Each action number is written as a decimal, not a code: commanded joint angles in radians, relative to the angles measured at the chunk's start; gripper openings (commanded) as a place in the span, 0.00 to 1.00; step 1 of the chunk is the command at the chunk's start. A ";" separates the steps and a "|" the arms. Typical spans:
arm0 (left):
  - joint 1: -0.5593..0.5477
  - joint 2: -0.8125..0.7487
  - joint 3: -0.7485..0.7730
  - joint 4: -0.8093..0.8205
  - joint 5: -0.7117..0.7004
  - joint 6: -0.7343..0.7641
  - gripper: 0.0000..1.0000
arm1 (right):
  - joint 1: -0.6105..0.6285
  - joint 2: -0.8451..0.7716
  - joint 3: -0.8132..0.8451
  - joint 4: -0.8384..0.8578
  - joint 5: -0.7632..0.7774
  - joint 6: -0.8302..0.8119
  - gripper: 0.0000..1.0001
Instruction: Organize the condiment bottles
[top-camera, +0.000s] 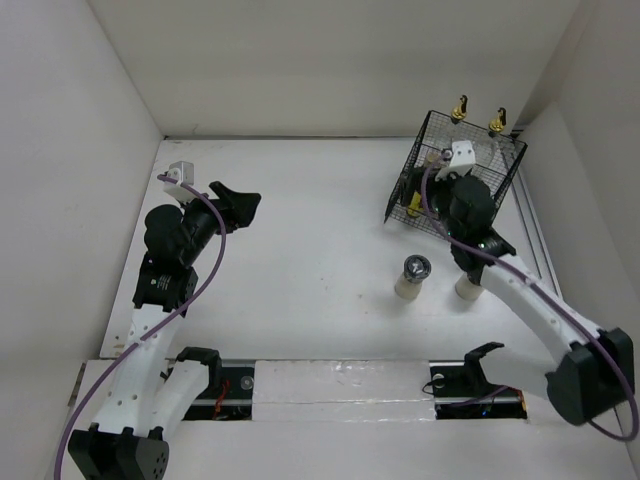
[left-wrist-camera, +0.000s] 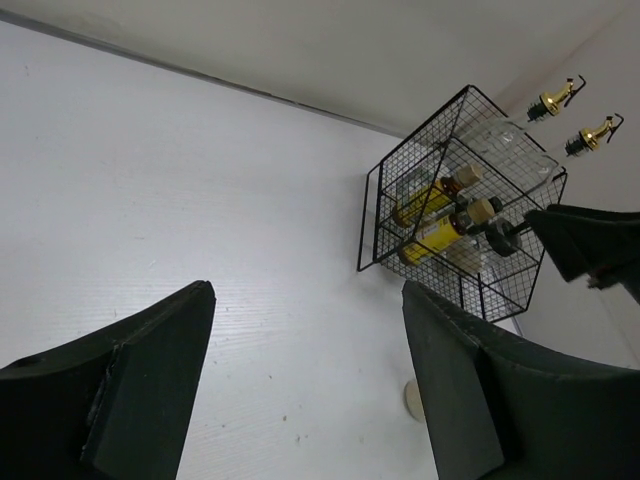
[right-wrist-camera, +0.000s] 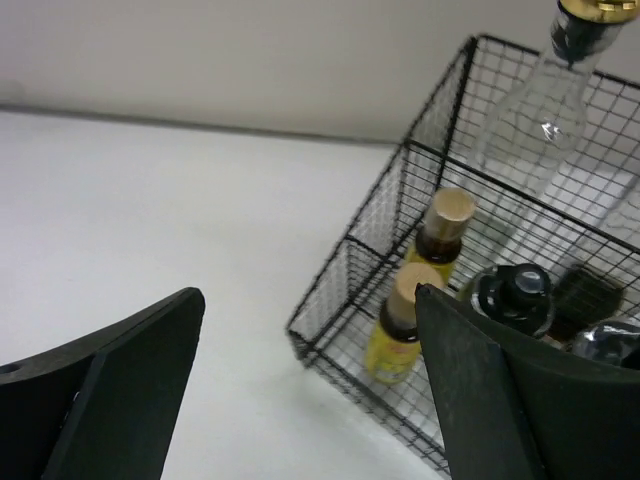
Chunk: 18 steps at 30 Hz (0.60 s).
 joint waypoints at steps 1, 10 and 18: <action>0.005 -0.007 -0.002 0.051 0.011 0.003 0.70 | 0.092 -0.119 -0.124 -0.059 0.076 0.056 0.92; 0.005 -0.019 0.007 0.042 -0.004 0.003 0.68 | 0.249 -0.420 -0.298 -0.596 0.103 0.241 0.94; 0.005 -0.023 0.007 0.042 -0.013 0.003 0.68 | 0.316 -0.428 -0.360 -0.578 0.169 0.327 0.88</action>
